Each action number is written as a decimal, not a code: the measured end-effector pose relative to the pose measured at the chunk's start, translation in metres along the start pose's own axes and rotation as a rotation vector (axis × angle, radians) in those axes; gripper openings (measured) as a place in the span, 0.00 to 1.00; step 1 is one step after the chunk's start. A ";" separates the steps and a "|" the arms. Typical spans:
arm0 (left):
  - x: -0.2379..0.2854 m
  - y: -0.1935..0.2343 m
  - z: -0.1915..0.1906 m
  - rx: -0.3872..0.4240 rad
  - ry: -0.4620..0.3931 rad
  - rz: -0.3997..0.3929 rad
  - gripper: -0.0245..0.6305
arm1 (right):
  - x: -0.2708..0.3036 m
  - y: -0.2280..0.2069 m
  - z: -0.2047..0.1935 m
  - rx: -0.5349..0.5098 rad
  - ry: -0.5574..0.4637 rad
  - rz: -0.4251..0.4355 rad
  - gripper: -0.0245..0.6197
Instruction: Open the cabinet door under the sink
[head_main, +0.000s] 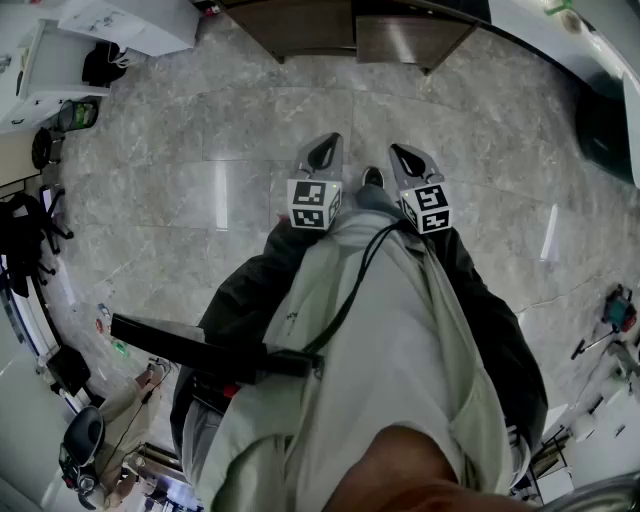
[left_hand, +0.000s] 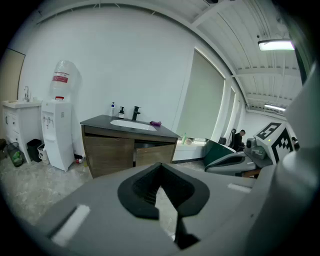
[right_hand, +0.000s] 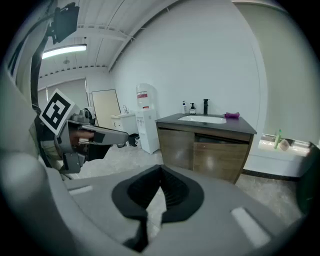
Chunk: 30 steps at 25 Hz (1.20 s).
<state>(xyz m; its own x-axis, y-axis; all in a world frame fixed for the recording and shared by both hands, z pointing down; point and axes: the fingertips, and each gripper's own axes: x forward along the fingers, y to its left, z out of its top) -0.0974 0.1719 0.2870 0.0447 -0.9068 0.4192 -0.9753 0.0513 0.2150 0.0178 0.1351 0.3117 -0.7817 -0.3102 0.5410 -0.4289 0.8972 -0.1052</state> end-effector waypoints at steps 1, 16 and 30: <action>0.002 0.000 0.001 0.000 -0.002 0.003 0.05 | 0.001 -0.002 0.000 -0.001 0.000 0.002 0.04; 0.015 -0.002 0.016 0.007 -0.020 0.068 0.05 | 0.004 -0.028 0.011 0.001 -0.030 0.039 0.04; 0.015 0.014 0.025 0.007 -0.048 0.156 0.05 | 0.022 -0.040 0.021 -0.035 -0.025 0.079 0.04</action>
<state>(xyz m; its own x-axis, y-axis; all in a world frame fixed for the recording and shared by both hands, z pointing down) -0.1159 0.1488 0.2746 -0.1172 -0.9069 0.4047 -0.9711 0.1899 0.1443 0.0083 0.0863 0.3106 -0.8238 -0.2457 0.5108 -0.3499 0.9294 -0.1172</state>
